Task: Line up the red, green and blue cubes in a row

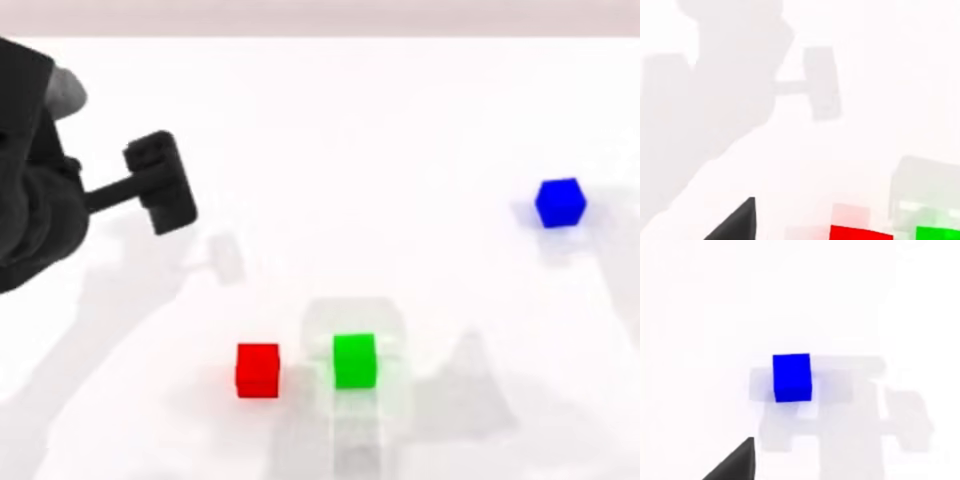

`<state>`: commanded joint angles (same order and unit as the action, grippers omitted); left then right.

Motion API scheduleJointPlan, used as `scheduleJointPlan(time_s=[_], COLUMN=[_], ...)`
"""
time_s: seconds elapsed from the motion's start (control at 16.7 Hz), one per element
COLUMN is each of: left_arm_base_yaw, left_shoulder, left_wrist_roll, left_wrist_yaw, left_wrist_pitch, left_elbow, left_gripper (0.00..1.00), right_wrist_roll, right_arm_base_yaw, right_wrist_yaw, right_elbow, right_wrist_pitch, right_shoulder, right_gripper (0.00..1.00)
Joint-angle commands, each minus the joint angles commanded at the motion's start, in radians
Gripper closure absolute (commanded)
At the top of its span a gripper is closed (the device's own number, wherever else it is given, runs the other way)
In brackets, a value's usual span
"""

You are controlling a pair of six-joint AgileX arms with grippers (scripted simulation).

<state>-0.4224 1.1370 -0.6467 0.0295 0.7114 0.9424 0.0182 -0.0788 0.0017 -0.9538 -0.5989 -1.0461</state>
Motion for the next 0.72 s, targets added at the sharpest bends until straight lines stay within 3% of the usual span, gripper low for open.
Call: scheduleJointPlan(time_s=[0.36, 0.72], left_arm_base_yaw=[0.231, 0.388], left_shoulder=[-0.573, -0.979], left_wrist_roll=[0.258, 0.521], left_wrist_yaw=[-0.003, -0.019], left_wrist_pitch=[-0.326, -0.596], left_elbow=[-0.488, -0.824], left_gripper=[0.00, 0.00], right_wrist_roll=[0.008, 0.018], right_arm_base_yaw=[-0.040, -0.070], right_wrist_yaw=[0.005, 0.006], right_elbow=[-0.563, -1.007], right_wrist_pitch=[-0.373, -0.643], right_shoulder=[-0.667, -1.145], right_gripper=[0.00, 0.00])
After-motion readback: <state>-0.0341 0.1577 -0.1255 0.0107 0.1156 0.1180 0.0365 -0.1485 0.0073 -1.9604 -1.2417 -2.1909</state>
